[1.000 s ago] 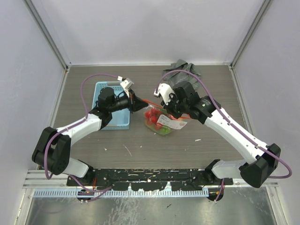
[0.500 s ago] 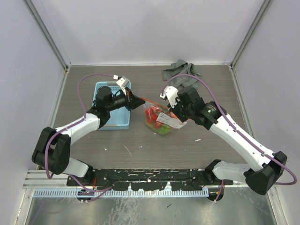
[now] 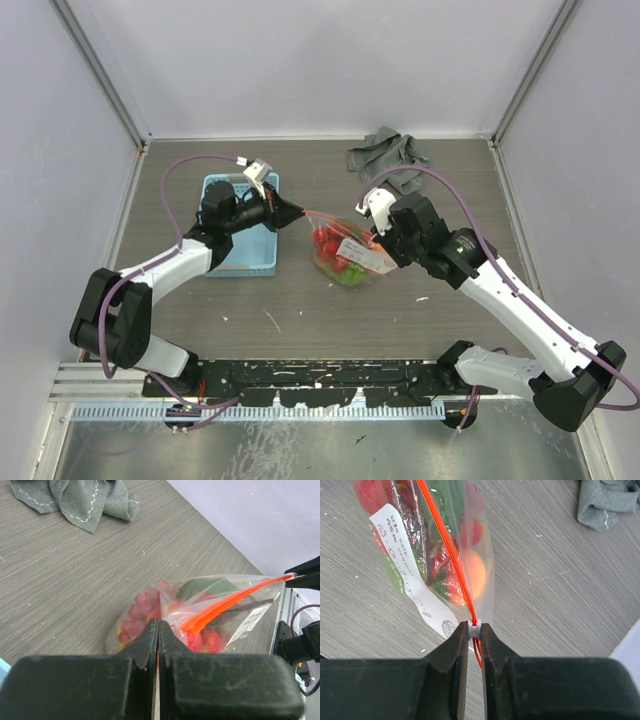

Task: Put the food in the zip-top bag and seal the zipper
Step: Zip the zipper food storage bag at the center of the board.

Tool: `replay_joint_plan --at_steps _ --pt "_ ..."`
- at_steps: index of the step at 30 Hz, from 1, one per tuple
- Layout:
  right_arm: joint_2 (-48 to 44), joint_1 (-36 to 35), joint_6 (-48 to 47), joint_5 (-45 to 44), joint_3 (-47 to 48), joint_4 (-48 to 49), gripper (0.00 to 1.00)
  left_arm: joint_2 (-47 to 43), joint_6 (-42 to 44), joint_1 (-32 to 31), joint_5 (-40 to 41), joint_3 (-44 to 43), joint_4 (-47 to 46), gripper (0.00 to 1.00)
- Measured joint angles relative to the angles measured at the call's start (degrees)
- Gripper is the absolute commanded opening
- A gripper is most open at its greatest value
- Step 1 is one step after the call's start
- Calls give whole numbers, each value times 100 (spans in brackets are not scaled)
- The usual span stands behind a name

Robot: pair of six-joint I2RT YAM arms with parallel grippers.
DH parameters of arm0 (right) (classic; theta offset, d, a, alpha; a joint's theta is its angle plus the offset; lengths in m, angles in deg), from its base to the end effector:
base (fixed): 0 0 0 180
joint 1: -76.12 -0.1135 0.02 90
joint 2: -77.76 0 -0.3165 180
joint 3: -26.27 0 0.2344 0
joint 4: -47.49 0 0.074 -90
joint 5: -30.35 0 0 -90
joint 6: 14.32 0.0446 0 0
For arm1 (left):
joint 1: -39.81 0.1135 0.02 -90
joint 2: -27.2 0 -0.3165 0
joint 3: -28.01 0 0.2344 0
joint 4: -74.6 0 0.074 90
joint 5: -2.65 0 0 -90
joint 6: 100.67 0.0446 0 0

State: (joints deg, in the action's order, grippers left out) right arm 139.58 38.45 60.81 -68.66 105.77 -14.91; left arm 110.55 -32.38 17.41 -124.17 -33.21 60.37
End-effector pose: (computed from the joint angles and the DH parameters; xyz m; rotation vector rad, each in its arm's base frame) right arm 0.1450 0.1031 0.3806 -0.9659 2.1305 0.0122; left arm 0.2756 -0.1425 0.3245 0.5147 1.7364 -1.1054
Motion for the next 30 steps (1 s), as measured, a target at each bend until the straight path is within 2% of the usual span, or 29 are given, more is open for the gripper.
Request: replay_joint_plan --at_steps 7,8,13,17,23,30 --pt "-168 42 83 -396 -48 -291 1 68 0 90 107 -72 0 1" --pt "-184 42 90 -404 -48 -328 1 85 -2 94 103 -96 20 6" --pt "-221 46 111 -289 -48 -391 1 105 20 94 -79 -258 22 47" --pt "-221 46 107 -192 -48 -387 0 46 184 90 -319 -297 61 63" --pt "-219 46 103 -74 -50 -363 0 -210 828 -144 -693 -361 457 73" --pt "-219 46 66 20 -66 -343 1 -463 1860 -704 -846 -396 874 77"
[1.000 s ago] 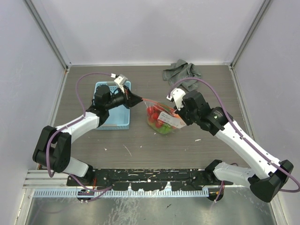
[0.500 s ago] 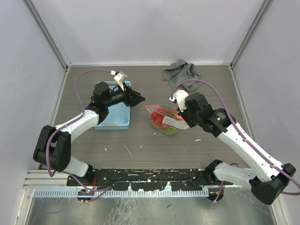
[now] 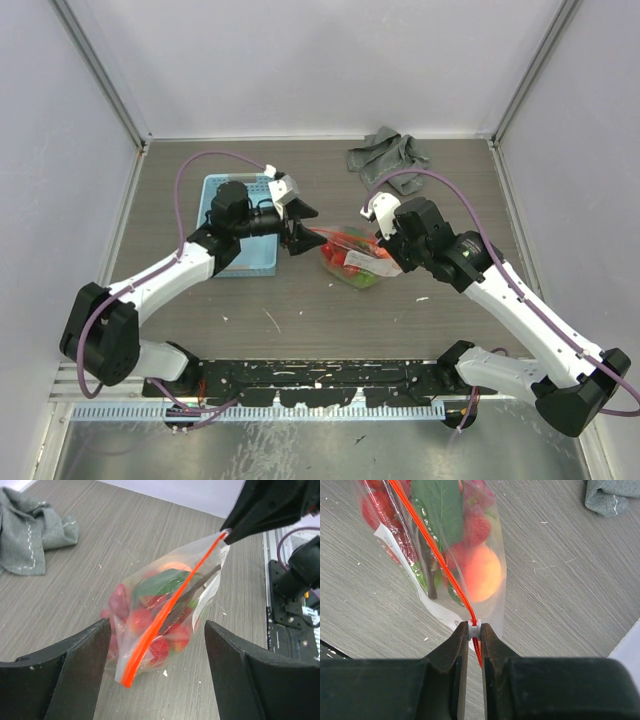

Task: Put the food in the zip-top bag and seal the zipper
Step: Zip the zipper food storage bag at the center of the board.

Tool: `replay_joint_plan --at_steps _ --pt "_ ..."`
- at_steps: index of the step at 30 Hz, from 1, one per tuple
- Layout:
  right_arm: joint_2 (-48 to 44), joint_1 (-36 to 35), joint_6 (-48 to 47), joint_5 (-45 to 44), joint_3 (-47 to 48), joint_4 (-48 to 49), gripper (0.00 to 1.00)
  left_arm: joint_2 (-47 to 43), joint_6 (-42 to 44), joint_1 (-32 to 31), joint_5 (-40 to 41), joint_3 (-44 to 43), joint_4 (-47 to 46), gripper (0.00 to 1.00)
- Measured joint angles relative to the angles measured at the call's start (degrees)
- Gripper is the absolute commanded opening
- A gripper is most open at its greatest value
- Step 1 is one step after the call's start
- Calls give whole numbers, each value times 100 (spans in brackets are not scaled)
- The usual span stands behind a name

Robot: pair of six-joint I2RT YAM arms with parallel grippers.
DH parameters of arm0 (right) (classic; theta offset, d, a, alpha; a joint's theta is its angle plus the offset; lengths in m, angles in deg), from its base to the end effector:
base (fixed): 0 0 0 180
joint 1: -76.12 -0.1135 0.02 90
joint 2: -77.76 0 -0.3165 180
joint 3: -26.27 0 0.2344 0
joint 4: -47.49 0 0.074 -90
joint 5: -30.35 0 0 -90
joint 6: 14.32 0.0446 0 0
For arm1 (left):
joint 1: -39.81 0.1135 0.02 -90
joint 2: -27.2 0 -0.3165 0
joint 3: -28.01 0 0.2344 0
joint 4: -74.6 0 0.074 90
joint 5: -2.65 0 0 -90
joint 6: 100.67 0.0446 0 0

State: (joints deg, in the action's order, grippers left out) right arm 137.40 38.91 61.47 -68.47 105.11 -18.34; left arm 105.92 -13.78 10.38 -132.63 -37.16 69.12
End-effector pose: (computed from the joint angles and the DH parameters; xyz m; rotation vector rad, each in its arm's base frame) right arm 0.1335 0.0928 0.3779 -0.9631 2.1679 0.0088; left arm 0.2373 -0.1702 0.3542 0.9783 1.5026 -1.0851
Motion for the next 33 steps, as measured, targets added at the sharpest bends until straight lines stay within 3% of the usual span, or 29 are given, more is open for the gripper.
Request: replay_joint_plan --at_steps 9,14,25,31,33 --pt "0 9 -4 98 -7 24 1 -50 1810 -855 234 -420 938 73" --pt "0 11 -17 138 -7 35 1 197 2516 -1158 310 -728 1250 66" --pt "-2 11 -20 210 -26 39 1 874 3224 -1392 514 -1333 1956 35" --pt "-2 11 -20 234 -26 39 1 977 3370 -1464 603 -1375 2122 2" --pt "-2 11 -20 232 -26 39 1 979 3427 -1471 651 -1386 2155 0"
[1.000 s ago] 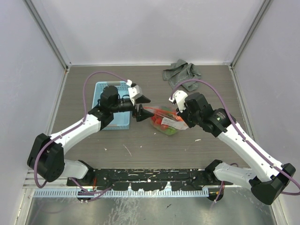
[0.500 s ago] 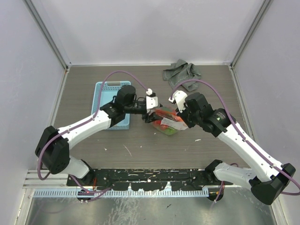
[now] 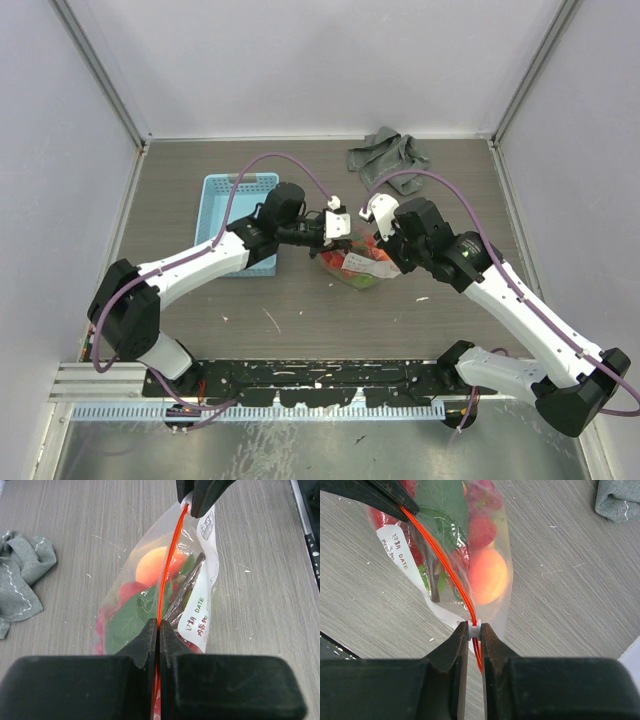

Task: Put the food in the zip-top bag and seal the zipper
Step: Zip the zipper food storage bag at the center of the board.

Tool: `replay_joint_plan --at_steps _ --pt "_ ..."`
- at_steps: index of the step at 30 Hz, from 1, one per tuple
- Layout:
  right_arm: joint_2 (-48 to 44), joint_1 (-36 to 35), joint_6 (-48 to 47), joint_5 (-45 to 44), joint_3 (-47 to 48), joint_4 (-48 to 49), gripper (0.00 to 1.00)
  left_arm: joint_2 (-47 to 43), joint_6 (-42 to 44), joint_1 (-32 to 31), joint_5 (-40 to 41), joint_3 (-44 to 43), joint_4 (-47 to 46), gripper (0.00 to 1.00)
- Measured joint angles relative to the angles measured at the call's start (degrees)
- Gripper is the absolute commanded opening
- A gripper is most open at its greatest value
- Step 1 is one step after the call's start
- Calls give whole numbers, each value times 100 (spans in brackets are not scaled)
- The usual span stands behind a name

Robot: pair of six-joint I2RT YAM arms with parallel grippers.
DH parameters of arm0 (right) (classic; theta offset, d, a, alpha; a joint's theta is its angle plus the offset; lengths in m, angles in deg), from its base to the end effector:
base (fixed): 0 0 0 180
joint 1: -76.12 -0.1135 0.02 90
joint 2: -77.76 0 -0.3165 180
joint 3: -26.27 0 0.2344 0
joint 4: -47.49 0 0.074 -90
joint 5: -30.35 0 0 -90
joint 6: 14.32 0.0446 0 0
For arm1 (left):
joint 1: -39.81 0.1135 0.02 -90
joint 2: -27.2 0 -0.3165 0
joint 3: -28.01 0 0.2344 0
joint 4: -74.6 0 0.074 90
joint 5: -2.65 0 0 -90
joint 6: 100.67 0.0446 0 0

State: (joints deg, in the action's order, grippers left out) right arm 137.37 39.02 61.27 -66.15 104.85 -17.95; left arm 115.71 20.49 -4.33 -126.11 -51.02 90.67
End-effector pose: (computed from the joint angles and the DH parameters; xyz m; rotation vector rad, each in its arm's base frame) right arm 0.1331 0.0943 0.3769 -0.9836 2.1626 0.0543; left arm 0.2253 -0.2576 0.3444 1.5392 1.2846 -0.8235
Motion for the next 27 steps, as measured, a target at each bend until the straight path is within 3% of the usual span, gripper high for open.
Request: replay_joint_plan --at_steps 27 --pt "-315 -22 -39 -640 -286 181 1 -144 -415 247 1338 249 -391 0"
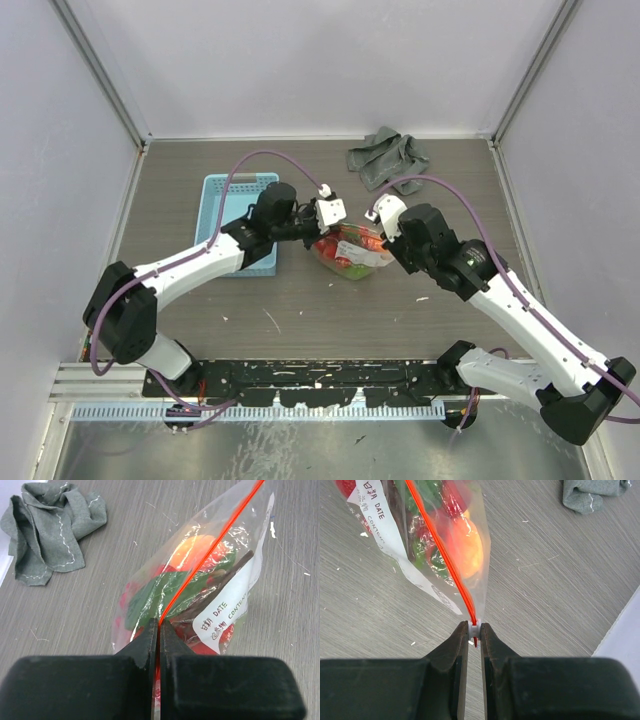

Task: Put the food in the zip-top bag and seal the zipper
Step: Zip the zipper food storage bag at the center of the board, then place the zipper food storage bag at the center of the board.

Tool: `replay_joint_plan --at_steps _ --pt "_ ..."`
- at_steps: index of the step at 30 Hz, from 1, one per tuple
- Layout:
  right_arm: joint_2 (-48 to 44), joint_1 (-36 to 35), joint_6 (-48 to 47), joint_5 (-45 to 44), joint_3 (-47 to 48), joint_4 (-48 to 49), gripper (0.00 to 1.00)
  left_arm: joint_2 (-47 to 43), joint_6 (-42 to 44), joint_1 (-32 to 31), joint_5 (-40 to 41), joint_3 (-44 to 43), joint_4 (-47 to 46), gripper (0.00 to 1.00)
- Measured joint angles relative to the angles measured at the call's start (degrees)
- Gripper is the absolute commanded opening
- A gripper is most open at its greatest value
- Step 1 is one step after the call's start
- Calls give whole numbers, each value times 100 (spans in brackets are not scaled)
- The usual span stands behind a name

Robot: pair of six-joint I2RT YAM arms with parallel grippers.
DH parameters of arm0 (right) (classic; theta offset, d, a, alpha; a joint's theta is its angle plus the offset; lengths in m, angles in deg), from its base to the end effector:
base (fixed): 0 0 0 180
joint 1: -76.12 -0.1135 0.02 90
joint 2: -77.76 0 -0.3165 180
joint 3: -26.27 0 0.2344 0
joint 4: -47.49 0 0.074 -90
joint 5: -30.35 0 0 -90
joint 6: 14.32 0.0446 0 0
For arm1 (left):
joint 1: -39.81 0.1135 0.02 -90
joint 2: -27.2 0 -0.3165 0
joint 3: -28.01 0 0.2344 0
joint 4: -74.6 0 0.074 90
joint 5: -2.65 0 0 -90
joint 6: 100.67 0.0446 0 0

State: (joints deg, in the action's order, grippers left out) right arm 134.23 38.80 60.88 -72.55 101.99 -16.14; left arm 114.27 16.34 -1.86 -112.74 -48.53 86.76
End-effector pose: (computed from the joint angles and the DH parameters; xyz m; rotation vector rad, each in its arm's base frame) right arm 0.1257 0.0833 0.3724 -0.9198 2.1319 -0.0667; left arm 0.2411 -0.2401 0.3427 1.3435 1.4473 -0.6022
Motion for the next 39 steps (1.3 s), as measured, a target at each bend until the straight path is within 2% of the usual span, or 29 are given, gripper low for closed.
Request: replay_joint_plan --at_steps 12,17,21,25,31,39 --pt "-7 4 203 -98 -149 448 1 280 -417 160 114 -50 -645 0" --pt "48 85 164 -463 -289 1228 1 914 -498 229 378 -848 -737 0" --pt "258 501 76 -817 -286 2000 1 1331 -518 243 688 -1561 -739 0" --pt "428 752 59 -859 -293 2579 2 1366 -518 240 874 -1628 -737 0" --pt "389 756 234 -435 -728 3086 2 1180 -531 175 1058 -916 -885 0" --pt "144 772 916 774 -1528 2728 10 474 -678 -455 1401 448 -586 3"
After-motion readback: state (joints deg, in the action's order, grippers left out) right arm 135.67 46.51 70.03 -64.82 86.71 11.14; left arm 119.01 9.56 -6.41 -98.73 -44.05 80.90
